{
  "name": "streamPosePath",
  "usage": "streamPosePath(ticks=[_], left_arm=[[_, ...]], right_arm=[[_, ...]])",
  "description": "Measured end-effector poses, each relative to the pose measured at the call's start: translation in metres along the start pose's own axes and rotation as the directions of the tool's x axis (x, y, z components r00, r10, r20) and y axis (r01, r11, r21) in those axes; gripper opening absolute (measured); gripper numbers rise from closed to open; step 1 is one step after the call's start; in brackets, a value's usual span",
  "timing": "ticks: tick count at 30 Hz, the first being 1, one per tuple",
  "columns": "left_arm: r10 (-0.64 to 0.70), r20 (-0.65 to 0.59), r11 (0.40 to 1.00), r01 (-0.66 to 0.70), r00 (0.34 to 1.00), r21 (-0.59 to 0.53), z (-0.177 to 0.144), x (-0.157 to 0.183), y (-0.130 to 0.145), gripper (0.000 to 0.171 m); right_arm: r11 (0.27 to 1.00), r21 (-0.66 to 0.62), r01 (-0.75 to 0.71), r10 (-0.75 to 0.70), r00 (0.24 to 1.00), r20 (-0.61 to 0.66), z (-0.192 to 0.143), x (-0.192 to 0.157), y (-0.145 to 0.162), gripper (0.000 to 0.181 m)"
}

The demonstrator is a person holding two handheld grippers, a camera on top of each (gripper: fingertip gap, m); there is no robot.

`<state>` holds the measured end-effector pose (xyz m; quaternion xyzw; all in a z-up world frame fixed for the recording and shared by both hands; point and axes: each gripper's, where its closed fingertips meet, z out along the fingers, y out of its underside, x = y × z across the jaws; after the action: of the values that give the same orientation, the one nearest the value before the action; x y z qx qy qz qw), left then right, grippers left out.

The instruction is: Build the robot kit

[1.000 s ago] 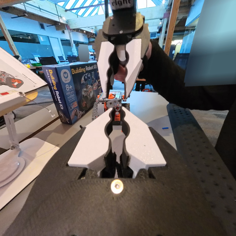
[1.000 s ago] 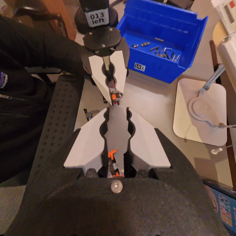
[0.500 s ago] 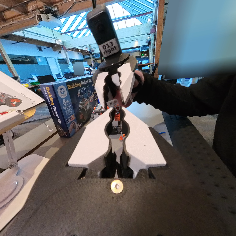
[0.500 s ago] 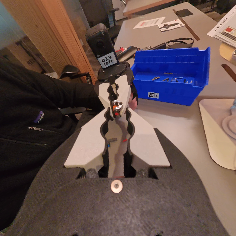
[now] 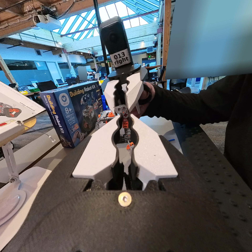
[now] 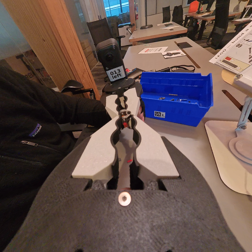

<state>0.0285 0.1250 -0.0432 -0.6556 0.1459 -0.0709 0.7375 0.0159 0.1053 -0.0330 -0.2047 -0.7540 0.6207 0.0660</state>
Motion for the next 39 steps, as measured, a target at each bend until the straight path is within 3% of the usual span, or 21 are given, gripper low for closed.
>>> streamPosePath(ticks=[8, 39], left_arm=[[0.015, 0.048, 1.0, -0.013, 0.999, -0.025, -0.003, -0.007, 0.002, 0.018], [0.008, 0.14, 0.995, 0.006, 0.99, -0.099, -0.016, -0.021, 0.017, 0.026]], right_arm=[[0.999, 0.014, 0.036, -0.035, 0.997, -0.075, -0.005, 0.01, -0.003, 0.012], [0.992, 0.018, 0.126, -0.119, 0.968, -0.223, -0.02, 0.028, -0.011, 0.012]])
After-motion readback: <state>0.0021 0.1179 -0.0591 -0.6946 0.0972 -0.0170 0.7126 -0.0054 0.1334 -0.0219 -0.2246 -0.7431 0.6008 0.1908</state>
